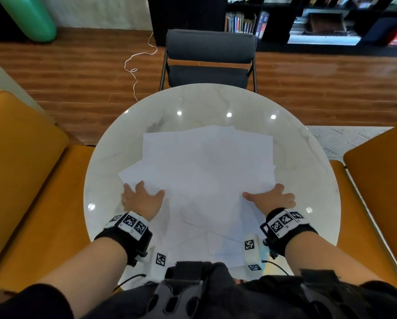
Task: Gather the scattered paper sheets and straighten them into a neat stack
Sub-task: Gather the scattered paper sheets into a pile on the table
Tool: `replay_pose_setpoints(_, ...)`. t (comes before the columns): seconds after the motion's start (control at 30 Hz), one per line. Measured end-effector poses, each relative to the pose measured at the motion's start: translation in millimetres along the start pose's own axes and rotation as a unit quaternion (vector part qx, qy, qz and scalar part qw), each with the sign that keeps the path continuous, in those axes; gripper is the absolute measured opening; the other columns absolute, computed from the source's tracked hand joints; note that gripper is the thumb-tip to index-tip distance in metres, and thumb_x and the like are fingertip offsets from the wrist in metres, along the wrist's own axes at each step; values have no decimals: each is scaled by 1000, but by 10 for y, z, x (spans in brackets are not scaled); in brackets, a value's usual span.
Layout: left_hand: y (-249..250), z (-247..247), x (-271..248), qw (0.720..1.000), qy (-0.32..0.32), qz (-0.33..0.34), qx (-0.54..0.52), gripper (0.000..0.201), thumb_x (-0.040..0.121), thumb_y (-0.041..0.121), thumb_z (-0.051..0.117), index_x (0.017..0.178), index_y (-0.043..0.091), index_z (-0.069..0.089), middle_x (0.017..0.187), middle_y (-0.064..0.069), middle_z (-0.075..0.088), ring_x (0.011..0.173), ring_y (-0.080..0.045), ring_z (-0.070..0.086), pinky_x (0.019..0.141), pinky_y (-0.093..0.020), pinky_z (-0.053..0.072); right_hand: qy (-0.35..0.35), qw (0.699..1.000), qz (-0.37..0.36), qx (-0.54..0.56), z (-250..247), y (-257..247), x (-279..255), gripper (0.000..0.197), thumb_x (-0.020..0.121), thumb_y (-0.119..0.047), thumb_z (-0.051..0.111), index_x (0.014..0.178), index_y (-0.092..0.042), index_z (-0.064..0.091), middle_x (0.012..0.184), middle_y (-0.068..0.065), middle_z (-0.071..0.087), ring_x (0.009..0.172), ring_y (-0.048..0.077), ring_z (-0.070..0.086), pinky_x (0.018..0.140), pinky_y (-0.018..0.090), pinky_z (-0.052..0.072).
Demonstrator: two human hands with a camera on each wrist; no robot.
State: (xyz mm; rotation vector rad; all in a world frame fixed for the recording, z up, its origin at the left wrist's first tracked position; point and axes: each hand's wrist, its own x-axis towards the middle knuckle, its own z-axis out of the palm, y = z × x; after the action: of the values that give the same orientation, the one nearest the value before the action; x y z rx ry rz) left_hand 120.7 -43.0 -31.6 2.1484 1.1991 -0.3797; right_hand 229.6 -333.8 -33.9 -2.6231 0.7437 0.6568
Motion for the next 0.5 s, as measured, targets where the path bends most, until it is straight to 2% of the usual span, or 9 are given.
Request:
replay_pose_setpoints(0.1,-102,-67,-16,993,28,-112,-26,79,83,43,58,150,15,26,155,-19,21,140,-41,27,111,-51,28,2,999,10,-39,21,28,-16,107,60,-56,79,139,-9,23,140,22,30,131,38,31,107,49,32)
replay_pose_setpoints(0.17,-159,-82,-4,990,39,-133,-42,75,82,39,60,146,11,32,146,-23,32,130,-44,39,103,-49,37,-14,999,16,-34,25,17,1,105,60,-54,80,137,-7,24,140,21,33,131,39,35,107,51,35)
replay_pose_setpoints(0.27,-180,-60,19,985,28,-133,-104,74,83,35,61,147,12,31,144,-24,31,121,-45,49,94,-48,45,-51,999,20,0,10,-39,39,101,60,-49,82,134,-5,29,138,21,43,126,39,46,104,50,42)
replay_pose_setpoints(0.33,-161,-66,11,986,1,-120,-114,76,83,38,60,149,15,29,147,-22,31,126,-44,47,99,-47,44,-64,998,5,-10,27,-53,43,96,63,-50,79,135,-5,34,138,19,45,127,38,47,105,47,42)
replay_pose_setpoints(0.43,-135,-89,-9,989,-32,-100,-104,78,85,41,60,150,17,26,151,-20,30,132,-42,42,103,-44,40,-19,999,-45,2,57,-27,0,79,70,-39,77,132,-8,40,133,17,45,125,37,45,102,47,42)
replay_pose_setpoints(0.5,-128,-96,-16,990,-38,-89,-99,78,85,42,60,151,17,26,152,-20,28,134,-41,40,106,-42,38,11,992,-97,77,60,32,-4,65,73,-23,75,124,-6,41,121,16,49,115,38,51,93,46,47)
